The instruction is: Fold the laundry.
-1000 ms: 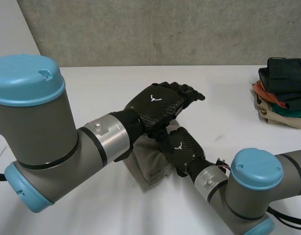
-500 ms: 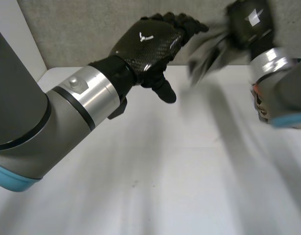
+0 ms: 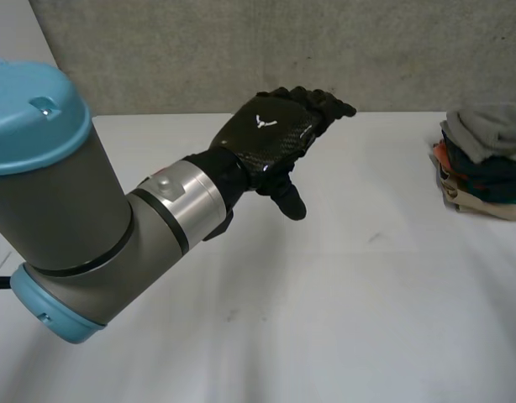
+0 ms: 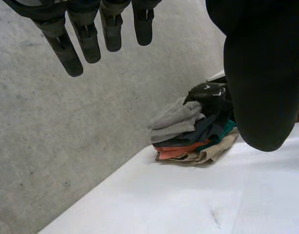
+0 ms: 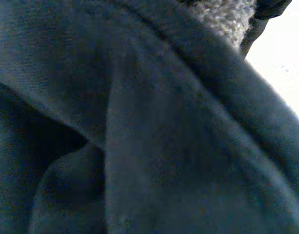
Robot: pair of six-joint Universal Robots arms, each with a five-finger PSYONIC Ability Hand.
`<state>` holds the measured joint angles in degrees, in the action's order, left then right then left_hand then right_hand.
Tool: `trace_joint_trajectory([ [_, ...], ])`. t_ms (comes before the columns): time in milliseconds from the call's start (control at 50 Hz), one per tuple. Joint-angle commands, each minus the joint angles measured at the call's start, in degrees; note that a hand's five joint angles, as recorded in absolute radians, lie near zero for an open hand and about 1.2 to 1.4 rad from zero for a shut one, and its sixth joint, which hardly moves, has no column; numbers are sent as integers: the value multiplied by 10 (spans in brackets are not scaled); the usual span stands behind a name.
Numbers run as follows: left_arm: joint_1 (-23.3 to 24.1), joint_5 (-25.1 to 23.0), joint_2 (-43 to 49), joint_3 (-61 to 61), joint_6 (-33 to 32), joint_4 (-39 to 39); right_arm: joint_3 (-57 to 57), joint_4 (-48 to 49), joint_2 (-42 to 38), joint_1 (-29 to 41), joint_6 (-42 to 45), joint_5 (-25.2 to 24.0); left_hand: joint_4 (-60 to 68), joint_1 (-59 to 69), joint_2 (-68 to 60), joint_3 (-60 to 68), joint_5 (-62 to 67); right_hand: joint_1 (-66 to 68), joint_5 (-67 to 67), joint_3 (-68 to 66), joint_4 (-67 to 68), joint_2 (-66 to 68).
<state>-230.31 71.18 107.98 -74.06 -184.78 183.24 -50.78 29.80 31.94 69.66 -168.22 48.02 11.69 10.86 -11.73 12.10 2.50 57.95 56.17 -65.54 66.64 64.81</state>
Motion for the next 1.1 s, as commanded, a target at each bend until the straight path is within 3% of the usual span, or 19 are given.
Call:
trace_joint_trajectory([
  [20, 3, -1, 1, 1, -1, 0, -18, -33, 38, -8, 16, 39, -8, 0, 8, -12, -16, -480, -562, 555, -566, -548],
  [180, 20, 0, -7, -1, 1, 0, -58, -152, 180, -19, -9, 76, -10, -1, 10, -14, -18, -480, -562, 555, -566, -548],
  [300, 32, -1, -23, -15, 1, 0, -34, -317, 230, -78, 10, 179, -15, -6, 15, -19, -23, -480, -562, 555, -566, -548],
  [360, 33, -2, -36, -22, 2, 2, 1, -387, 236, -106, 72, 236, -15, -6, 15, -19, -23, -480, -562, 555, -566, -548],
  [420, 33, -2, -43, -21, 5, 6, 38, -408, 245, -117, 153, 311, -15, -6, 15, -19, -23, -480, -562, 555, -566, -548],
  [480, 34, -1, -51, -14, 15, 21, 69, -363, 256, -113, 190, 383, -13, -5, 14, -17, -21, -480, -562, 555, -566, -548],
  [520, 33, 1, -66, -5, 35, 44, 77, -324, 262, -103, 185, 397, -10, -1, 10, -14, -18, -480, -562, 555, -566, -548],
  [580, 27, 10, -93, 9, 63, 70, 61, -237, 298, -60, 149, 391, -5, 4, 5, -9, -13, -480, -562, 555, -566, -548],
  [640, 14, 62, -130, 39, 84, 81, 6, -159, 375, -15, 106, 367, -3, 5, 3, -7, -11, -480, -562, 555, -566, -548],
  [660, 9, 85, -133, 49, 82, 79, -11, -139, 394, -4, 97, 356, -3, 5, 3, -7, -11, -480, -562, 555, -566, -548],
  [680, -7, 140, -137, 60, 76, 74, -32, -118, 411, 6, 91, 341, -6, 2, 7, -10, -14, -480, -562, 555, -566, -548],
  [720, -30, 192, -141, 66, 61, 63, -102, -52, 446, 51, 77, 284, -10, -1, 10, -14, -18, -480, -562, 555, -566, -548],
  [760, -73, 246, -145, 71, 14, 37, -142, -19, 457, 83, 72, 248, -15, -6, 15, -19, -23, -480, -562, 555, -566, -548],
  [780, -88, 254, -145, 71, -7, 28, -186, 11, 464, 128, 71, 205, -16, -8, 17, -21, -25, -480, -562, 555, -566, -548],
  [880, -178, 264, -140, 45, -120, -7, -282, 30, 472, 250, 71, 136, -17, -9, 17, -21, -25, -480, -562, 555, -566, -548],
  [980, -274, 259, -131, -59, -174, -12, -352, -15, 469, 315, 70, 141, -17, -9, 17, -21, -25, -480, -562, 555, -566, -548],
  [1100, -401, 241, -97, -131, -180, 4, -392, -92, 465, 340, 62, 174, -17, -9, 17, -21, -25, -480, -562, 555, -566, -548],
])
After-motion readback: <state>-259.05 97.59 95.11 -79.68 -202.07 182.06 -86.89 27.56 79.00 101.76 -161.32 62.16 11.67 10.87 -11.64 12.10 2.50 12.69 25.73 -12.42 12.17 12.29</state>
